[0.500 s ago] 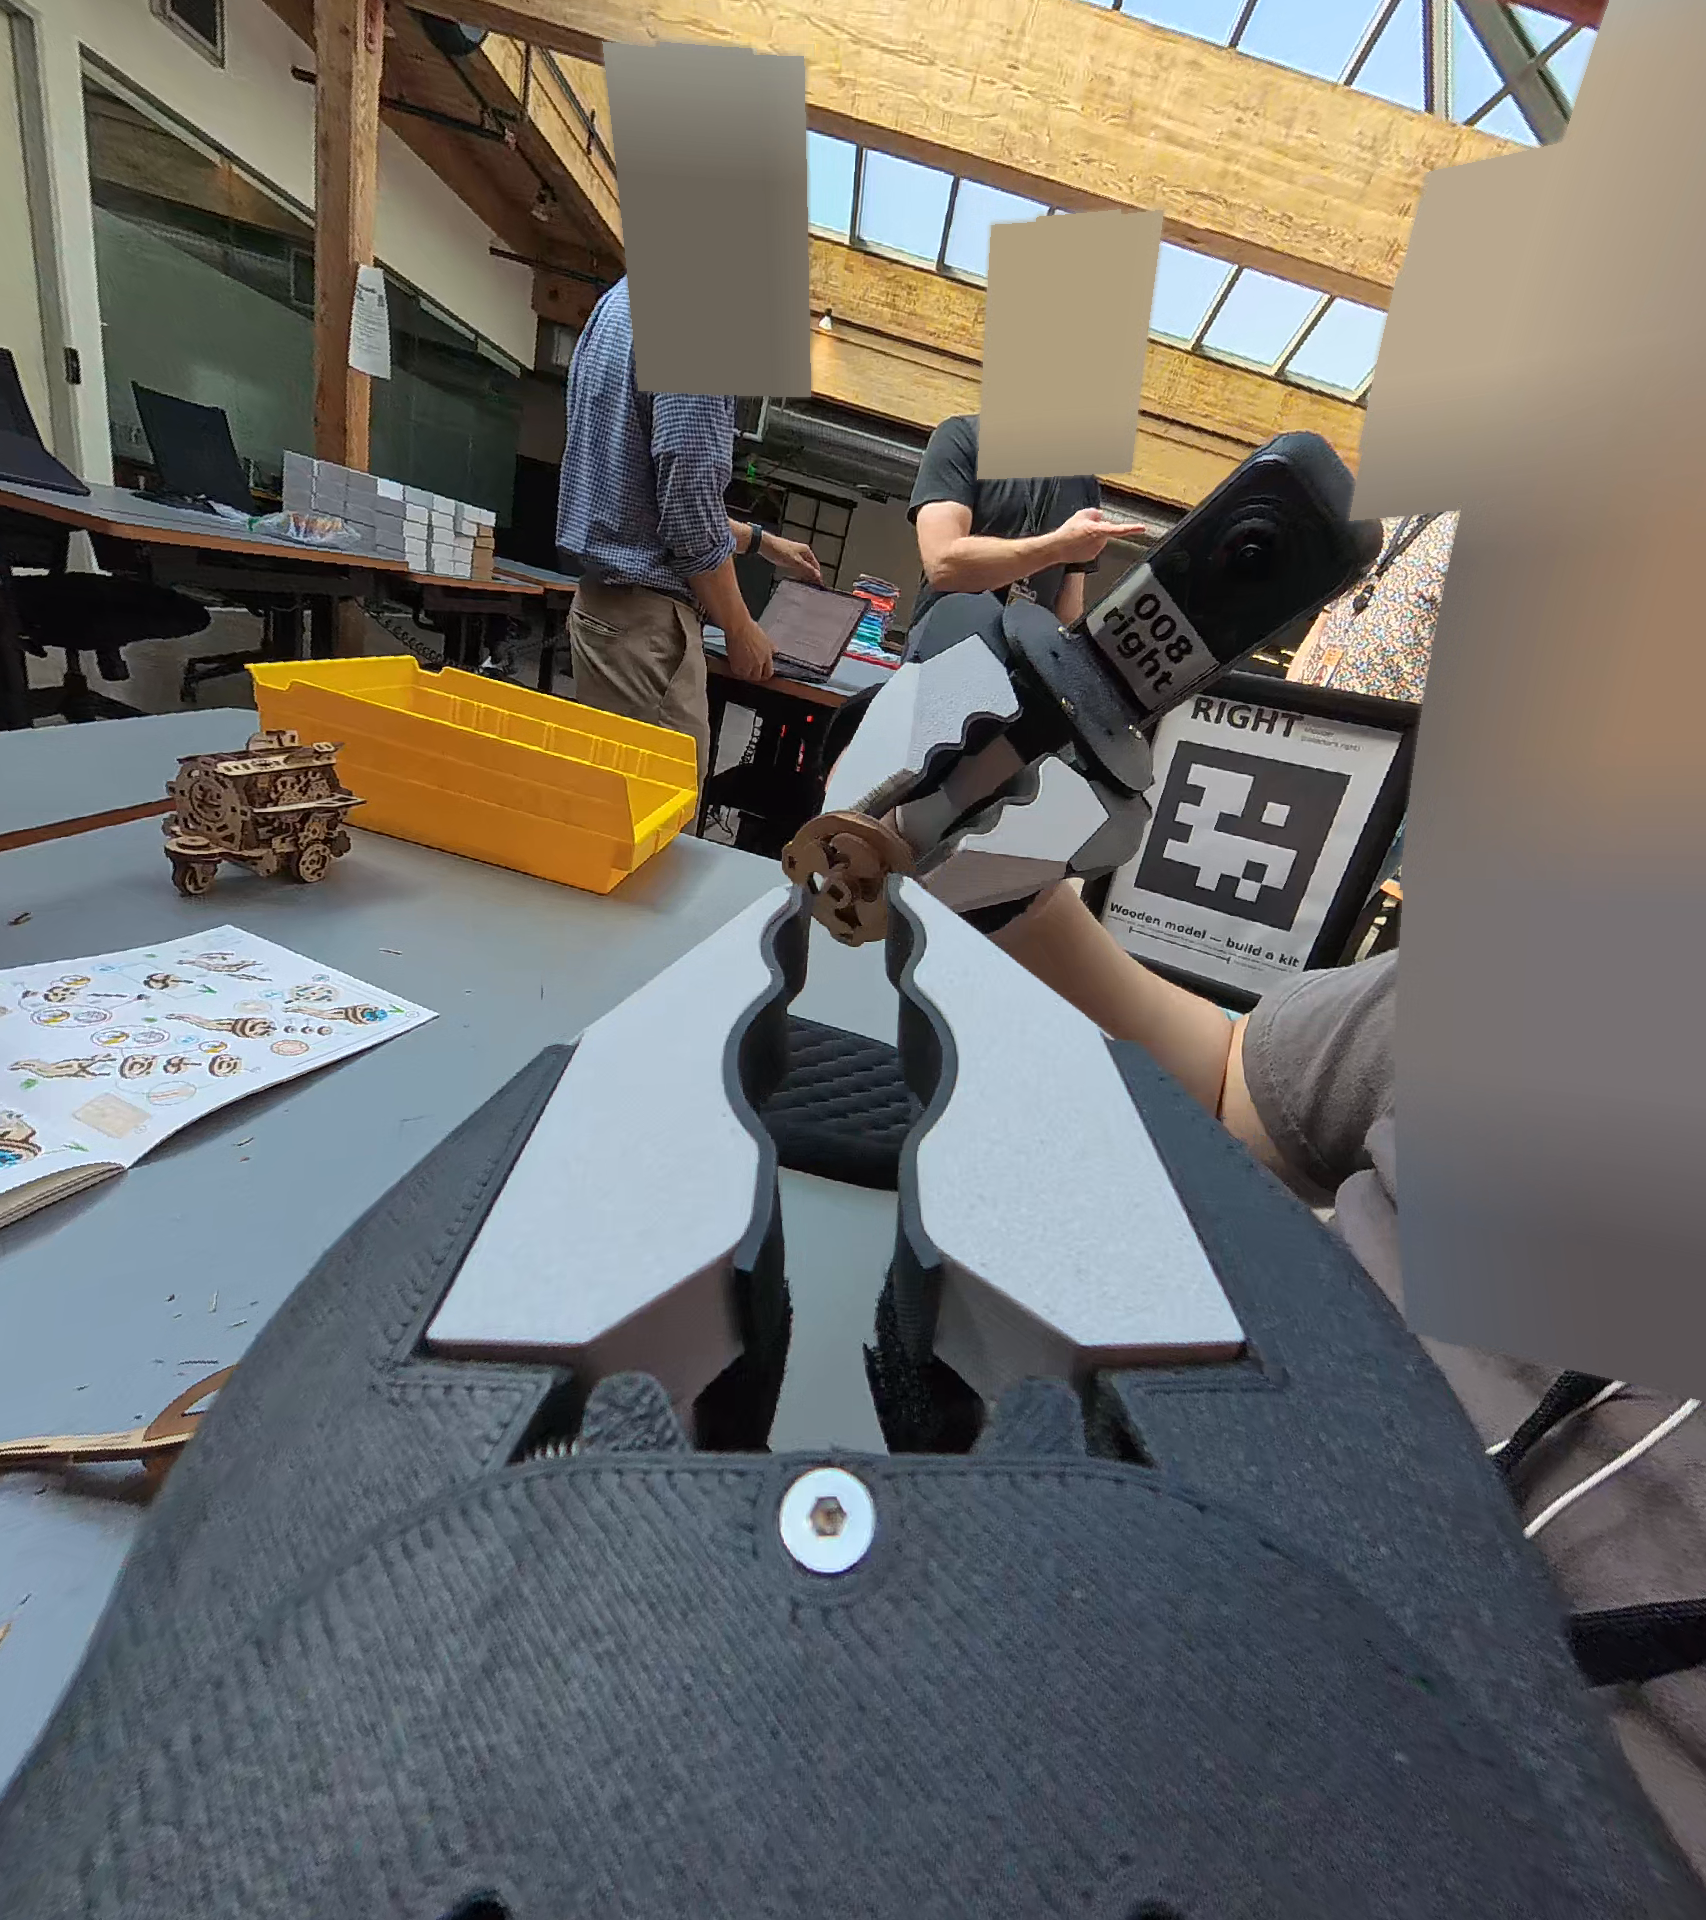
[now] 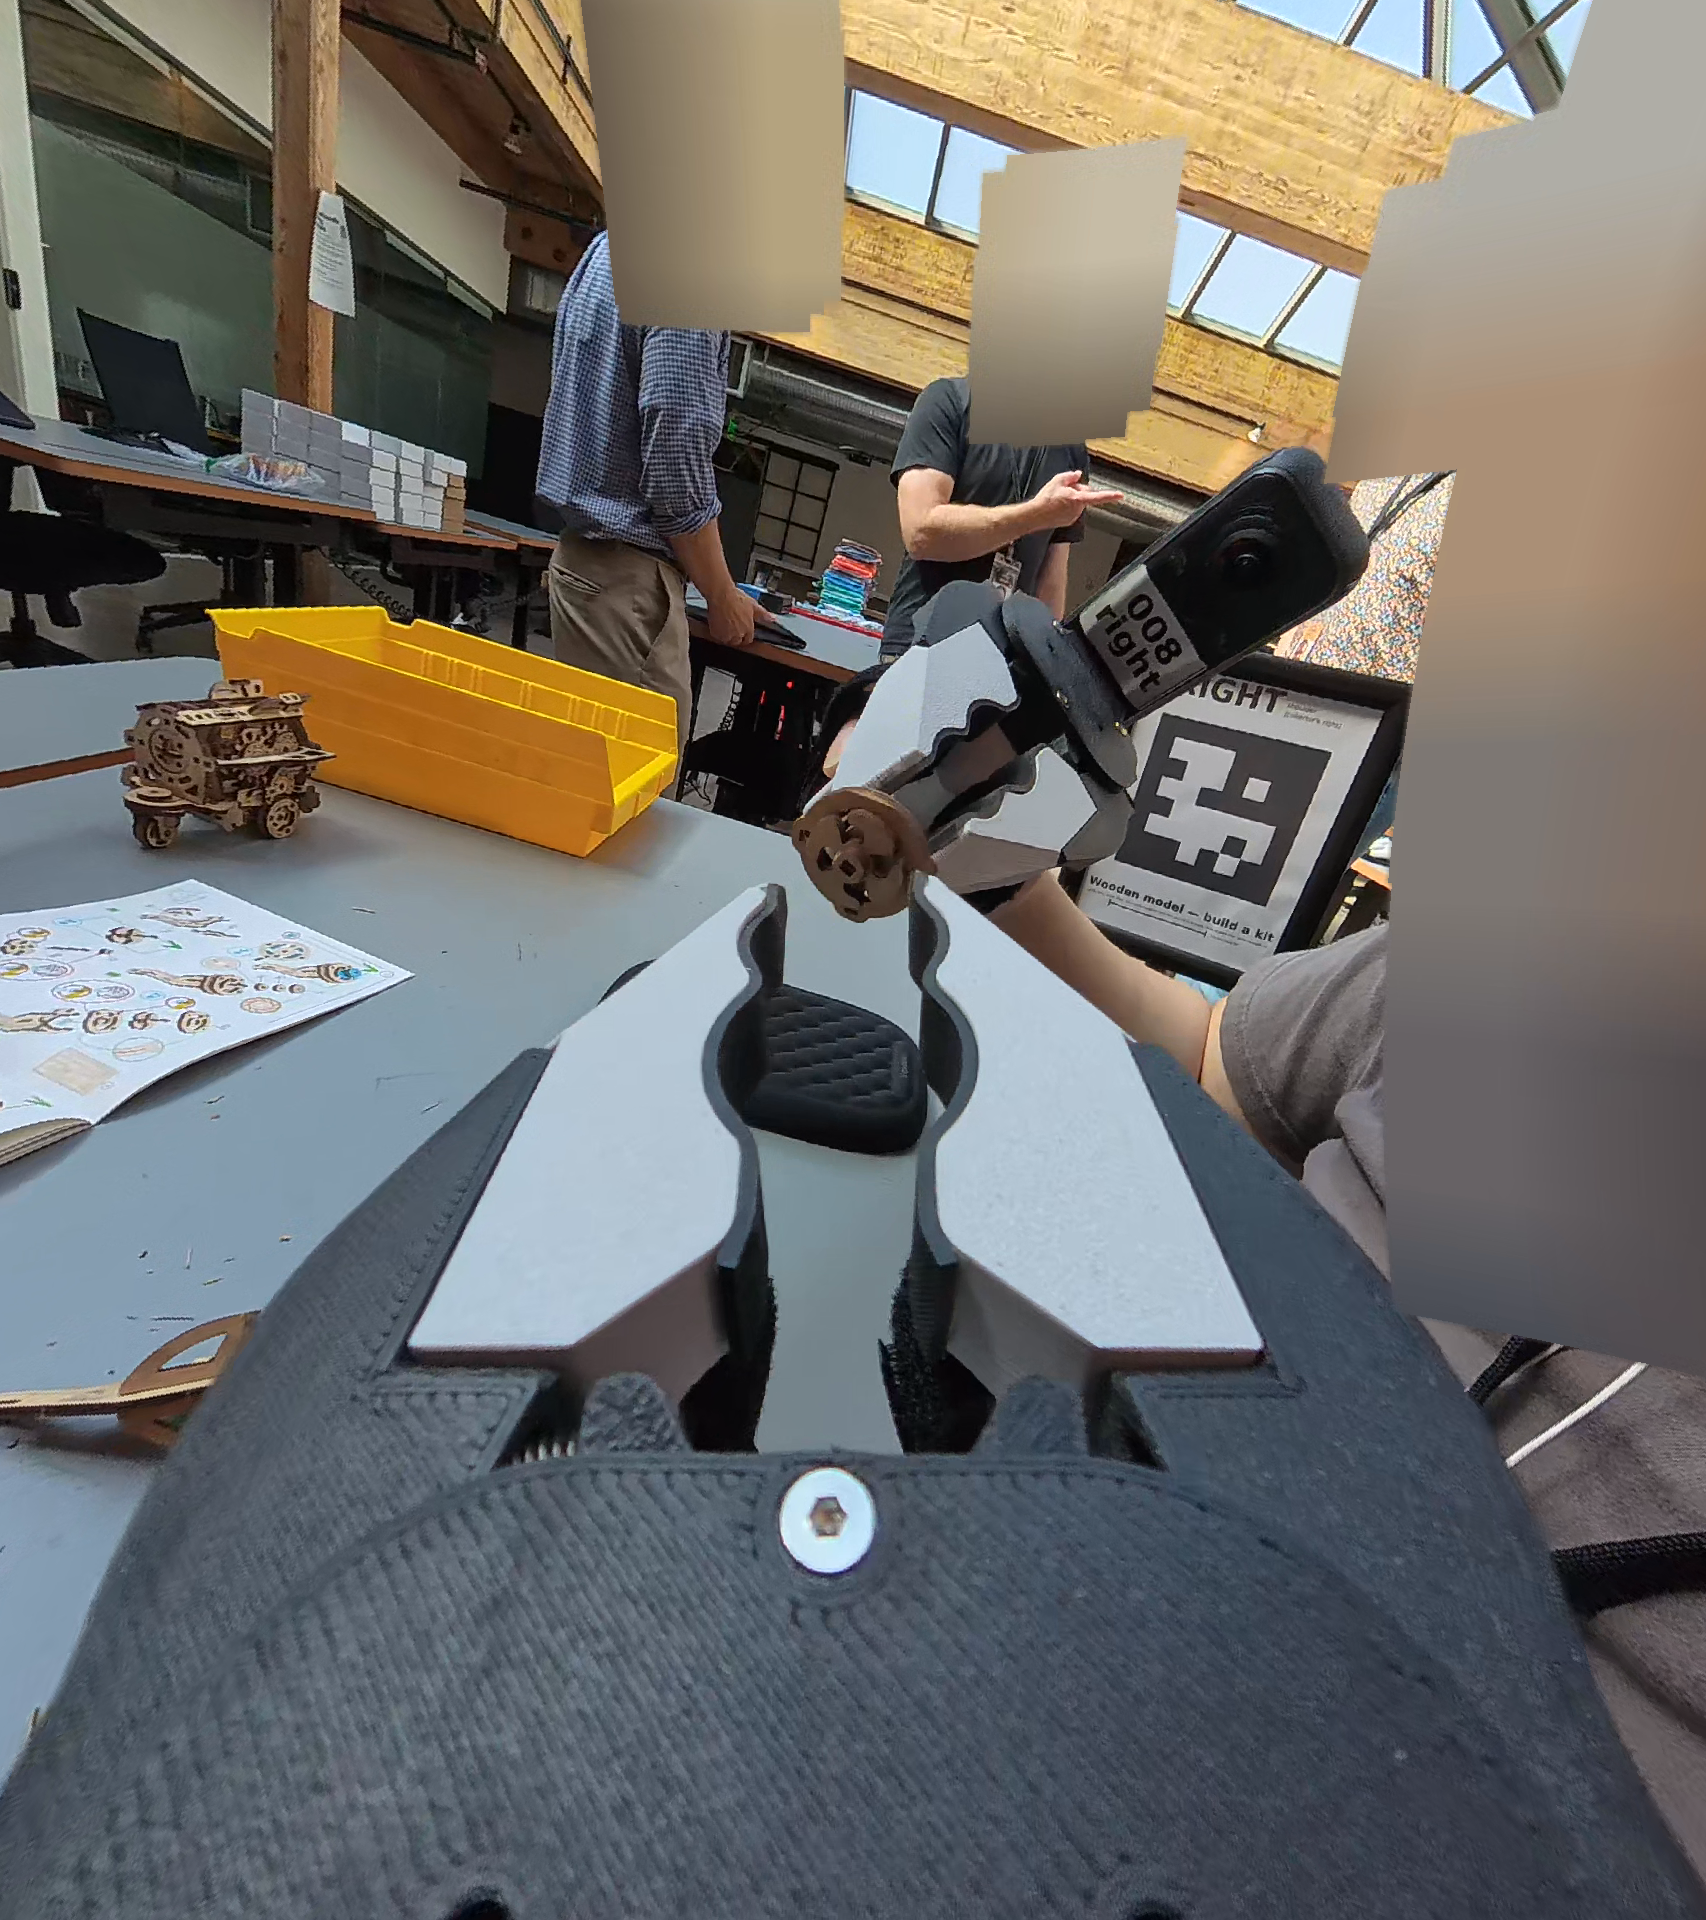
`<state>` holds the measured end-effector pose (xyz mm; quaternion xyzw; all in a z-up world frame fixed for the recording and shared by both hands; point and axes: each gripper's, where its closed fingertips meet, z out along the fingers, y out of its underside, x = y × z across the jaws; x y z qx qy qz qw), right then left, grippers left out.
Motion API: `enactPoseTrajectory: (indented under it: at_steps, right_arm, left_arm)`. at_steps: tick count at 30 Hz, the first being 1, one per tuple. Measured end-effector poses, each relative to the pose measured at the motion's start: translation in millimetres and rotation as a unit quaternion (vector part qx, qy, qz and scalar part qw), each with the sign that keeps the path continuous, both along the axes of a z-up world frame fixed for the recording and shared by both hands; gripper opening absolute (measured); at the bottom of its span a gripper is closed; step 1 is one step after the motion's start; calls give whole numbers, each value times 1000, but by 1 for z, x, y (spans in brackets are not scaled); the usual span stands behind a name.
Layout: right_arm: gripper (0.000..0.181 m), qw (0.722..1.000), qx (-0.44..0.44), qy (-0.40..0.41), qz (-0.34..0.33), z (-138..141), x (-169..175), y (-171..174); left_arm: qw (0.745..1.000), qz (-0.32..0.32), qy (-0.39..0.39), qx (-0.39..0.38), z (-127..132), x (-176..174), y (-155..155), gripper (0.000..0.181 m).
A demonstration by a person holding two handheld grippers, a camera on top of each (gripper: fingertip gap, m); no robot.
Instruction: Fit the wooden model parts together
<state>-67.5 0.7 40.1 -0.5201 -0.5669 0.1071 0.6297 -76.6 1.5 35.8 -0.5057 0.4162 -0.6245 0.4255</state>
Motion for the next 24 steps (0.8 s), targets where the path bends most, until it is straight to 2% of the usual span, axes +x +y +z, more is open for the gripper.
enactPoseTrajectory:
  at_steps: [3,6,9,11,16,19,24]
  right_arm:
    - [11,1000,8,1,-11,-5,6,2]
    - [11,998,31,-30,-54,-24,24,16]
    - [11,990,35,-74,-111,-56,48,42]
    - [11,989,24,-81,-123,-75,53,53]
    - [11,990,6,-68,-121,-101,46,61]
    - [11,994,-16,-31,-108,-104,45,62]
    - [11,994,-65,60,-70,-91,52,55]
  left_arm:
    - [997,51,47,20,-18,-9,19,22]
    - [983,115,135,52,-53,-23,51,26]
    - [963,119,228,80,-87,-25,71,33]
    - [944,117,280,128,-106,-22,84,39]
    - [878,54,372,296,-144,-14,114,44]
    - [852,1,392,347,-156,-3,130,42]
    - [810,-81,415,407,-178,9,140,36]
